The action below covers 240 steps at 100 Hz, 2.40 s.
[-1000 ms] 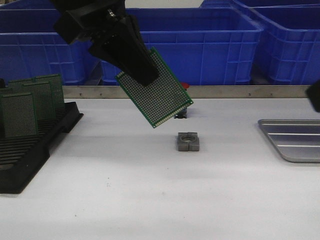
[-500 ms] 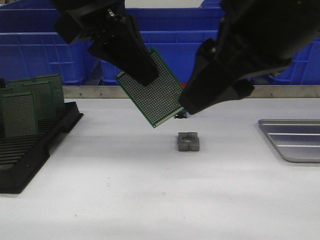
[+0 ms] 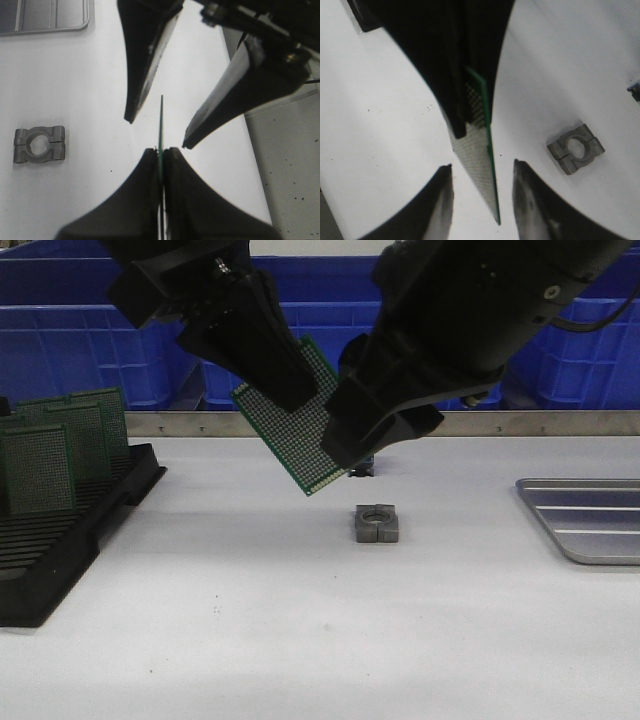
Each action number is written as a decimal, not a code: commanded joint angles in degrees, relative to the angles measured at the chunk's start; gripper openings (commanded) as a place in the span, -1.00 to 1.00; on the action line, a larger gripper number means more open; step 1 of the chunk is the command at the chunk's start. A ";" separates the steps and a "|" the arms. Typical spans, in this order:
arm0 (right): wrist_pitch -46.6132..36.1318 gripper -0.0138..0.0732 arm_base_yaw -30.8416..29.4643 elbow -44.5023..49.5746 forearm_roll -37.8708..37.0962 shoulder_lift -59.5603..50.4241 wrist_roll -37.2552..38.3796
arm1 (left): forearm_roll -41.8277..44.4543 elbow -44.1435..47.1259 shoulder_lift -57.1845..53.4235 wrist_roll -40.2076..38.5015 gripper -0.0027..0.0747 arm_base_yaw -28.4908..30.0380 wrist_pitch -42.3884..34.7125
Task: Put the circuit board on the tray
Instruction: 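Bring the right gripper to the board and grasp its lower edge, then carry the board to the metal tray with the right gripper and release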
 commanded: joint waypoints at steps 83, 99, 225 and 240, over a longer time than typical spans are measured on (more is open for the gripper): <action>-1.04 -0.96 -0.41 -1.94 0.82 -1.33 -0.40 | -2.95 -2.39 -2.61 -0.24 0.38 -0.29 -1.31; 2.06 -0.96 -3.62 -1.94 5.18 -1.33 0.30 | -1.35 -3.87 -2.61 -0.36 0.42 0.98 -2.04; 25.67 0.65 -47.72 -16.81 15.00 17.71 -1.45 | 0.32 -7.27 -2.61 -0.72 0.39 5.41 -3.09; 25.85 0.55 -47.72 -17.13 12.44 16.72 -0.15 | 9.16 -8.98 -2.61 -1.01 0.39 5.41 -2.75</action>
